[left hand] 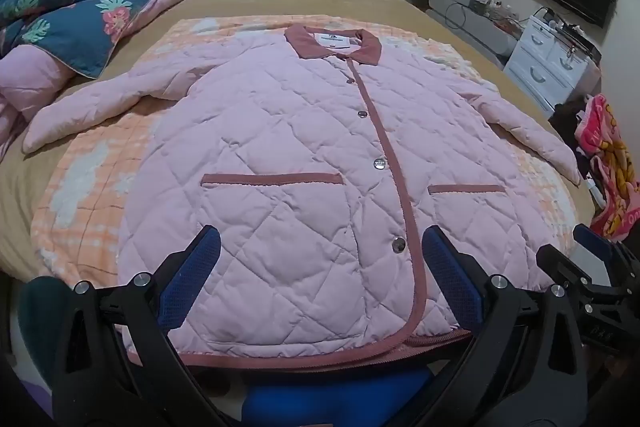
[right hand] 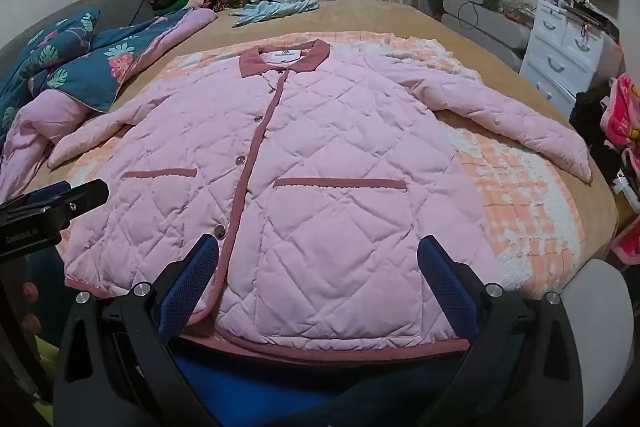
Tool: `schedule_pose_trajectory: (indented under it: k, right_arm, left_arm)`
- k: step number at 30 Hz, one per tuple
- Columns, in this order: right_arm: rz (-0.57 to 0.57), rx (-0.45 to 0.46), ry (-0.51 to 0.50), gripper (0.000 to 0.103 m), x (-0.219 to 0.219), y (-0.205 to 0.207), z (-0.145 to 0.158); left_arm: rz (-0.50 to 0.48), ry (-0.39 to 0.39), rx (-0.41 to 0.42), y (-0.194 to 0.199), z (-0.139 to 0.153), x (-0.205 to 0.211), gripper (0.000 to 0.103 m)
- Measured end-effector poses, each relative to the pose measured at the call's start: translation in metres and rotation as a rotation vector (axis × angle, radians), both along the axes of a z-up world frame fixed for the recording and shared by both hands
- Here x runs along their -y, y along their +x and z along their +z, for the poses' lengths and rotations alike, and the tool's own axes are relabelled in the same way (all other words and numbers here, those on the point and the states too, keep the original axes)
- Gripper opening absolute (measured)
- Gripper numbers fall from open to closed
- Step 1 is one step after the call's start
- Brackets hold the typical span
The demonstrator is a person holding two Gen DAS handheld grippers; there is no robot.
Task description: Fold large clothes
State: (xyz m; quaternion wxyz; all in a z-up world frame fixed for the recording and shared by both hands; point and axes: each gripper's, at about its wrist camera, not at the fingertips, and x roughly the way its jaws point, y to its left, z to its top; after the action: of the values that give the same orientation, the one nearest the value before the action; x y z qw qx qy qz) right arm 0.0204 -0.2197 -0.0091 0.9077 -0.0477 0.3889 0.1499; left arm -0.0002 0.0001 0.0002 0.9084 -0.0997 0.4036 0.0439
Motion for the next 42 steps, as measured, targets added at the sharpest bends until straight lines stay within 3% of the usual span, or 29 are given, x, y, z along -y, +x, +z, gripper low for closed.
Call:
schedule_pose_trajectory:
  k: [42]
  right_arm:
    - [0.006,0.028,0.023,0.099,0.000,-0.004,0.009]
  left_arm:
    - [-0.014,0.015,0.005,0.002,0.004,0.002,0.094]
